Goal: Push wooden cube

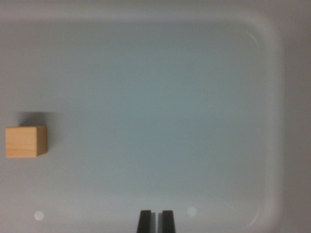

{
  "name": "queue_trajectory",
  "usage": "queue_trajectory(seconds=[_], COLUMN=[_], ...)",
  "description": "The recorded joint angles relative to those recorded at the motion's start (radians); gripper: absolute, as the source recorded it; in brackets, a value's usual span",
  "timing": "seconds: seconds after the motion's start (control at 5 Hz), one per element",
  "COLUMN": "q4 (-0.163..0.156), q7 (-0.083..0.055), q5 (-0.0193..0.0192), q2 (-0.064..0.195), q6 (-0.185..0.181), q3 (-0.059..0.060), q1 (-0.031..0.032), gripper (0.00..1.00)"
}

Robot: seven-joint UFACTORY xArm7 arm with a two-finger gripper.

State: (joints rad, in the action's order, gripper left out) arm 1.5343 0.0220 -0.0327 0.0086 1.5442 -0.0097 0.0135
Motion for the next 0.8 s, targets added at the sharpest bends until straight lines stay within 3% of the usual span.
queue_trajectory(seconds=[0.8], q4=[-0.015], q7=[0.007], q5=[0.0014], q2=[0.009], q6=[-0.021], q3=[0.005], q1=[0.0054], gripper=[0.00])
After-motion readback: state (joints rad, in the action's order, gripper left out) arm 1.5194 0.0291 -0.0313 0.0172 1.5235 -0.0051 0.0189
